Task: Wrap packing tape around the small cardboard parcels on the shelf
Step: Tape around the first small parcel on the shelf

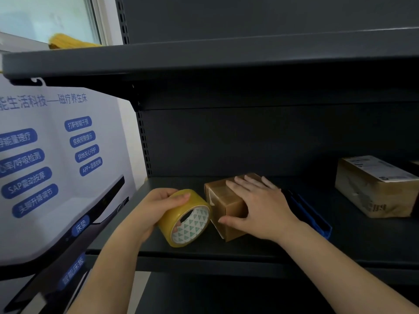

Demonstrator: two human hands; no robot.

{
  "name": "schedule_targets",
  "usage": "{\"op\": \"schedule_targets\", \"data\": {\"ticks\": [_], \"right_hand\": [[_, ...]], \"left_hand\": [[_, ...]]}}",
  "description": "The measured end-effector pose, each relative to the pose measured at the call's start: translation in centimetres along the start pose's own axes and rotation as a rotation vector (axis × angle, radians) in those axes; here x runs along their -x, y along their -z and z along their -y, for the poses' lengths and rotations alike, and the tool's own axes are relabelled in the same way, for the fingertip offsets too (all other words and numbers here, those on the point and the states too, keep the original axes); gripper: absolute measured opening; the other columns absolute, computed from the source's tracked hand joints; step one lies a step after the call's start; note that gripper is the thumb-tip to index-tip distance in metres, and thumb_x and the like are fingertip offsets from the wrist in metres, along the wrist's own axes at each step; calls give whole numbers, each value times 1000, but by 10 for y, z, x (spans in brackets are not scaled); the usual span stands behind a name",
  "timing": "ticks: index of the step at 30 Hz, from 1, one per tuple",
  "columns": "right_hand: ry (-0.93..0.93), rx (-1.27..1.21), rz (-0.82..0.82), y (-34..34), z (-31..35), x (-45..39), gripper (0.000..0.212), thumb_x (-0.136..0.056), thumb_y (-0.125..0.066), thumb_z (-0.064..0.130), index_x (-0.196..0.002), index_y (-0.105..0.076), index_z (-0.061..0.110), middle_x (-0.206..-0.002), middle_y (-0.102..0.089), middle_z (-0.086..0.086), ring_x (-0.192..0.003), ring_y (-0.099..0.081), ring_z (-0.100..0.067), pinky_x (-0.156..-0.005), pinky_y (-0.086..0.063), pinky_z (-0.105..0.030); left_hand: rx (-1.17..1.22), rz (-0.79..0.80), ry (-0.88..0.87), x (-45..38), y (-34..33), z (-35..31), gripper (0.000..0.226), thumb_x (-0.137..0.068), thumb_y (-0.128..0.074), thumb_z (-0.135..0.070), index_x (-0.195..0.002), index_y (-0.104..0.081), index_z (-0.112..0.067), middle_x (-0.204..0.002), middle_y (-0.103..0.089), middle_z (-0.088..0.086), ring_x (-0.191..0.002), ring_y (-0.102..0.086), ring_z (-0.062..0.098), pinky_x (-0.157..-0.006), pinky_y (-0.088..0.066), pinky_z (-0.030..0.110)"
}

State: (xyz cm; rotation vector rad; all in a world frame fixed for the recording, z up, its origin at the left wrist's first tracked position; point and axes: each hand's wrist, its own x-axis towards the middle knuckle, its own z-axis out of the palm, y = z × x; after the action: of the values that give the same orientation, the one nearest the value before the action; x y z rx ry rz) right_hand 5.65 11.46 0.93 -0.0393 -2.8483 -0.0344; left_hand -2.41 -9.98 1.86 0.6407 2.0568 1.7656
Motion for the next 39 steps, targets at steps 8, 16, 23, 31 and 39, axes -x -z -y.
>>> {"op": "schedule_targets", "data": {"ticks": [8,16,23,31,39], "right_hand": [[-80,-10,-98,-5,5,-6,96,-67,-25,87,-145,-26,32,-152,-30,5,-140,-27,-14,-113,-20,-39],[-205,-202,-174,5,-8,-11,74,-77,-45,71,-140,-37,33,-141,-46,9,-126,-45,-13,-101,-36,-35],[-297,-354,-236,9,-21,-12,66,-79,-46,69,-136,-43,36,-117,-62,9,-101,-58,-13,-81,-43,-29],[-384,-604,-285,8,-39,-16,57,-81,-48,64,-128,-55,32,-110,-64,7,-97,-56,-12,-78,-43,-30],[-426,-722,-322,10,-46,-15,28,-86,-49,56,-79,-59,30,-83,-63,8,-84,-58,-15,-78,-47,-36]], "left_hand": [[102,196,-43,-3,13,12,55,-35,-89,-45,-74,-70,-12,-59,-71,4,-59,-69,16,-62,-55,27],[-7,119,-120,-14,6,-26,76,-12,-87,-58,-68,-69,-9,-54,-69,7,-44,-64,13,-45,-53,21],[28,133,-57,-20,15,-26,77,-20,-87,-59,-74,-64,-9,-46,-61,4,-38,-58,13,-42,-50,22],[117,124,-30,-22,-4,-23,33,-66,-75,-29,-81,-58,-5,-41,-56,1,-34,-53,10,-42,-49,20],[-39,106,30,-26,-26,-36,27,-68,-65,-30,-83,-62,-8,-47,-64,0,-39,-58,8,-46,-52,20]]}}
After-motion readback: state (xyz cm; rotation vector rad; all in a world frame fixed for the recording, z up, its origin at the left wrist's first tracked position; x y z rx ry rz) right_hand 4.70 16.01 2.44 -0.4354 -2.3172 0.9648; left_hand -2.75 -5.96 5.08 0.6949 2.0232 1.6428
